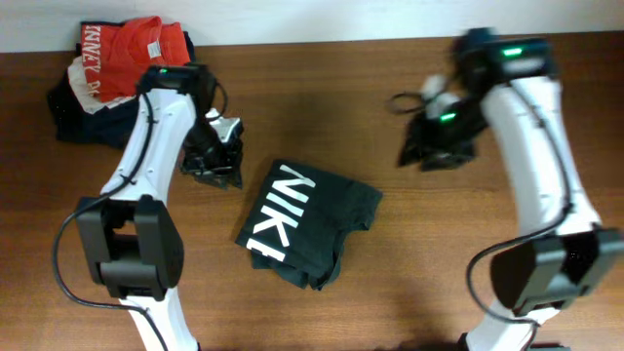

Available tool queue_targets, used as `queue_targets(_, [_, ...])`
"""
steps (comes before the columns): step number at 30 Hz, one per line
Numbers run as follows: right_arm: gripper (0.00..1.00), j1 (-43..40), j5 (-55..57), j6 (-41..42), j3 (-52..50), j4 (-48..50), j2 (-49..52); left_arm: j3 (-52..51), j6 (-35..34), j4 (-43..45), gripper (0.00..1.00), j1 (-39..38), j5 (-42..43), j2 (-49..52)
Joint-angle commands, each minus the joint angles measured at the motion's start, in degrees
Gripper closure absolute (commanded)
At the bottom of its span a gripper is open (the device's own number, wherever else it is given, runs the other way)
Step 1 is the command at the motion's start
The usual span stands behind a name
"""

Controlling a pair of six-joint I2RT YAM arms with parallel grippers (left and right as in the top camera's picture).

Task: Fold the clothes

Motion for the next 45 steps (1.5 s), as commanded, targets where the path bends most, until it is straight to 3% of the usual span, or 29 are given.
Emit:
queue_targets(1, [0.60,11.6,3.2,4.2,-2.8,-0.4,-0.2,-5.8,4.4,0.9,0.71,-0.7,7.3,0.0])
queue_targets(4, [0.59,21.9,4.5,7.5,-7.1,0.0,-0.2,-12.3,4.2,6.9,0.67,-3.1,6.8,0.0])
queue_targets(7, [0.51,29.9,4.8,12.2,-15.6,4.7,-0.2,-17.5,0.7,14.6,0.68,-3.7,6.8,0.0])
queue_targets(8, [0.43,32.5,4.9,14.2,-19.2,7.4,-0.2,-19.0,0.6,16.5,0.68,-3.7,6.8,0.0])
queue_targets(10, [0.11,36.1,4.9,18.5,-25.5,12.7,-0.2,-21.0,0.6,19.6,0.61,-3.8,6.8,0.0])
queue_targets(11, [0.06,37.2,4.9,20.9,-28.6,14.9,-0.2,-21.2,0.6,20.4,0.61,-3.8,6.8,0.0])
queue_targets(14, [0.01,38.0,4.7,22.3,-34.7,20.6,-0.2,-21.3,0.6,22.7,0.64,-3.8,6.8,0.0])
queue_targets(19, [0.01,38.4,0.7,22.6,-44.7,38.5,-0.2,-21.3,-0.3,25.4,0.65,-3.8,6.6,0.0])
queue_targets(22, [0.00,38.4,1.4,28.4,-48.1,46.3,-0.2,-21.3,-0.3,25.3,0.65,-3.8,6.6,0.0])
queue_targets(24, [0.17,38.4,5.1,34.4,-48.6,47.6,-0.2,-21.3,-0.3,25.3,0.65,-3.8,6.6,0.0])
queue_targets(27, [0.30,38.4,8.9,35.9,-48.7,47.6,-0.2,-21.3,-0.3,25.3,0.65,-3.8,6.6,0.0])
queue_targets(29, [0.59,38.4,11.5,36.8,-48.7,46.6,-0.2,-21.3,-0.2,25.3,0.65,-3.8,6.6,0.0])
queue_targets(31, [0.80,37.9,12.3,36.9,-48.6,42.7,-0.2,-21.3,-0.3,24.9,0.70,-3.8,3.3,0.0])
queue_targets(33, [0.91,37.0,13.2,36.8,-48.6,37.1,-0.2,-21.3,-3.0,24.1,0.79,-3.8,-2.6,0.0])
queue_targets(35, [0.95,36.2,13.2,36.6,-48.6,31.5,-0.2,-21.3,-3.8,23.6,0.80,-3.8,-5.6,0.0])
queue_targets(37, [0.83,36.1,13.2,35.1,-48.6,26.2,-0.2,-21.3,-5.5,22.9,0.82,-3.8,-9.2,0.0])
queue_targets(38, [0.64,36.1,13.0,35.1,-48.6,24.5,-0.2,-21.2,-5.5,22.8,0.83,-3.8,-9.8,0.0])
queue_targets(39, [0.25,36.1,12.5,35.1,-48.6,23.8,-0.2,-21.1,-5.5,22.4,0.85,-3.8,-9.7,0.0])
queue_targets(40, [0.01,36.1,12.4,34.8,-48.5,22.8,-0.2,-20.5,-5.5,21.4,0.87,-3.8,-9.7,0.0])
queue_targets(45, [0.01,32.3,15.8,35.8,-44.6,15.3,-2.3,-9.8,-5.5,12.3,0.87,-3.8,-9.7,-0.5])
